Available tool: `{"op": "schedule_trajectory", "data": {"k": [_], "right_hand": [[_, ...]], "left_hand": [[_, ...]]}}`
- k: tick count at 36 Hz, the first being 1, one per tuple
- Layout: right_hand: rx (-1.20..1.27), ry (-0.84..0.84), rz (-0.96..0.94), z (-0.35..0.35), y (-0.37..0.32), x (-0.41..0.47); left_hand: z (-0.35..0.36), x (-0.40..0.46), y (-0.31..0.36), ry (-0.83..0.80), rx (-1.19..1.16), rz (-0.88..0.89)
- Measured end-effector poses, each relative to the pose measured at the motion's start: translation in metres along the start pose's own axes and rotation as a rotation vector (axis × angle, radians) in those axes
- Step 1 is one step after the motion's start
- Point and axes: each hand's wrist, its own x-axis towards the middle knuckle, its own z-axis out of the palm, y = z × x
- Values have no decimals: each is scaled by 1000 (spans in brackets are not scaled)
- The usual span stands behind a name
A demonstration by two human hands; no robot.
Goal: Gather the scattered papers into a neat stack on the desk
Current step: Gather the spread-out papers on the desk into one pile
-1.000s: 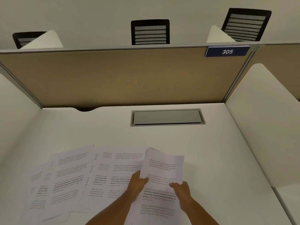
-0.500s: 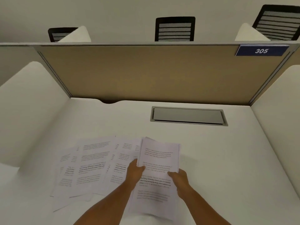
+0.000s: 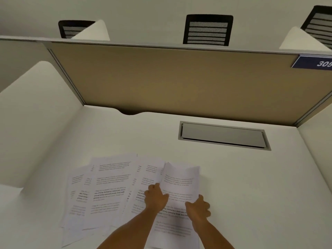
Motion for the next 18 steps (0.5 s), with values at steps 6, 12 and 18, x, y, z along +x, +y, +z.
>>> {"op": "schedule_trajectory", "data": {"k": [6, 12, 18], "right_hand": [[-131, 38, 53, 7, -4, 6], [-116, 70, 72, 8, -14, 10], [-23, 45, 70, 8, -17, 14]], "left_hand": [[-1, 14, -5, -23, -148, -71], [-1, 24, -7, 34, -252, -123], [3, 31, -11, 47, -367, -170]]}}
